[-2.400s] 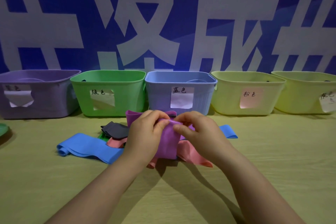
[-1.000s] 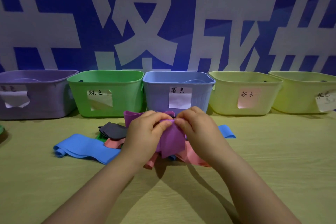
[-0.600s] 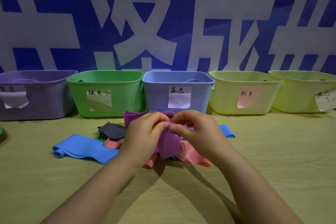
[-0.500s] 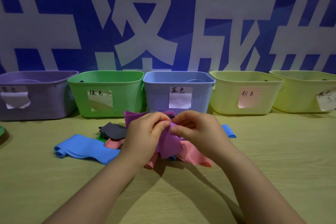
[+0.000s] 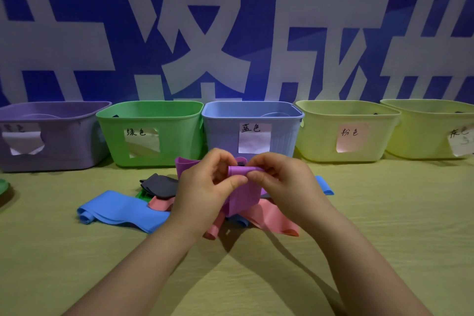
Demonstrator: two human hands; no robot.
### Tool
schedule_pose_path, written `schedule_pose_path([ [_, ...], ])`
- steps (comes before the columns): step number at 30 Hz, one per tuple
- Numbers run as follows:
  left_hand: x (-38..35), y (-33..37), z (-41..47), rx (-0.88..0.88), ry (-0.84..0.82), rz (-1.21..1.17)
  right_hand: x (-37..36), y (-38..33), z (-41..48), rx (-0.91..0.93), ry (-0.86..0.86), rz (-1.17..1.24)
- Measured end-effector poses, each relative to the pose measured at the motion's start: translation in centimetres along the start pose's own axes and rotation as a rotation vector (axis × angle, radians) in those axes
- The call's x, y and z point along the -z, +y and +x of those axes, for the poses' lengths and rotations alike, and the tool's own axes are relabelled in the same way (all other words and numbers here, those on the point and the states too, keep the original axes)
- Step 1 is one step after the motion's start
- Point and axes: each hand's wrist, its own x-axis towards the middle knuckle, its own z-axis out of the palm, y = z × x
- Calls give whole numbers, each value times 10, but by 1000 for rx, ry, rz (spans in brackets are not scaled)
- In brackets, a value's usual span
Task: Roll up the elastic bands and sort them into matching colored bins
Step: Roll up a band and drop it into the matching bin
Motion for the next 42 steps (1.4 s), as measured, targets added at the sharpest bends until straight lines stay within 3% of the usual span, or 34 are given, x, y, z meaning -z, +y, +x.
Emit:
schedule_pose_path([
  [5, 3, -5, 3, -50, 5, 87, -2, -2, 0, 58, -66, -85],
  [14, 5, -5, 2, -104, -8, 250, -1, -4, -2, 42, 11, -27],
  [23, 4, 0, 1, -157, 8, 195, 0, -3, -1, 34, -40, -82],
  [29, 10, -3, 6, -176, -14, 276, -2, -2, -3, 66, 49, 45],
  [33, 9, 0, 4, -192, -52, 304, -1, -1, -2, 58, 49, -6],
  [38, 4, 3, 0, -176, -8, 245, 0, -2, -2, 36, 69, -47],
  [42, 5, 2, 3, -241, 43, 332, -2, -3, -2, 28, 30, -66],
])
